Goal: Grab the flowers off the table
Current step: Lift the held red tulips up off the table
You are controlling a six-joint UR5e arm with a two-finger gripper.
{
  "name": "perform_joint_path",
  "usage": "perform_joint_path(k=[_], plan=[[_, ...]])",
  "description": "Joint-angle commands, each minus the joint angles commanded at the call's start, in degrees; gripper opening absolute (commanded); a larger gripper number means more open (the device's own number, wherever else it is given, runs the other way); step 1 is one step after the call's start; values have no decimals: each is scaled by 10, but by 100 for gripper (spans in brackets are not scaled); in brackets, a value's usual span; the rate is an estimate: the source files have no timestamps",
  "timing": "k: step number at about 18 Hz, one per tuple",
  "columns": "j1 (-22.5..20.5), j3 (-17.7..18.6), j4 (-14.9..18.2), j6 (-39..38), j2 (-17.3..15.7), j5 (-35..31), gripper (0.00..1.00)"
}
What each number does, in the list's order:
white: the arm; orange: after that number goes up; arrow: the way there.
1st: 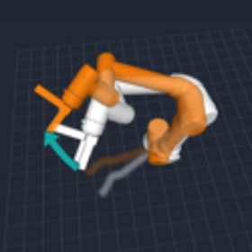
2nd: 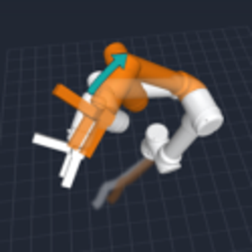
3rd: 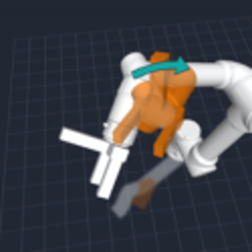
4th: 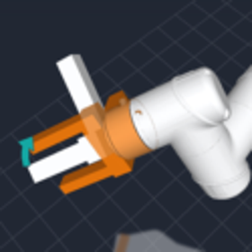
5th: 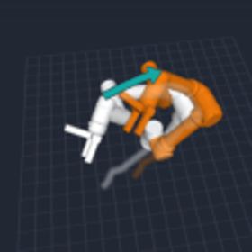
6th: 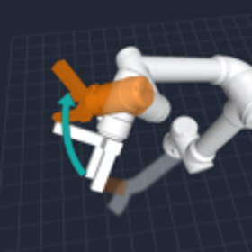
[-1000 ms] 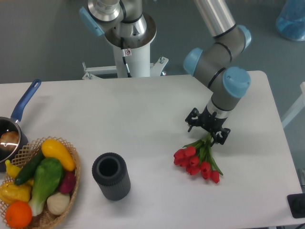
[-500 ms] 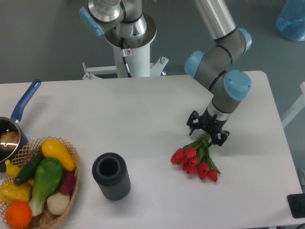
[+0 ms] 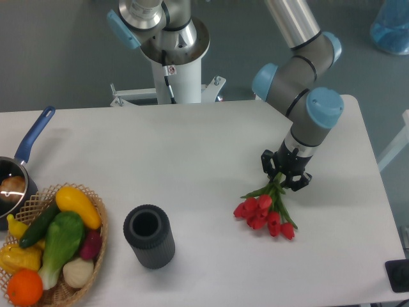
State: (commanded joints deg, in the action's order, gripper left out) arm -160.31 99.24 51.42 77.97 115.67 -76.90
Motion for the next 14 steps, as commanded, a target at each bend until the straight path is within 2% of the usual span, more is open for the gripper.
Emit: perform_joint_path(k=[4,9,12,14], plan=[[-6,-44,11,-33,-6,-1,0],[-5,-105,61,-29,-18,-4,0],[-5,-129,98,-29,-23,-5,0],[-5,-137,107,-28,-23,-8,0]])
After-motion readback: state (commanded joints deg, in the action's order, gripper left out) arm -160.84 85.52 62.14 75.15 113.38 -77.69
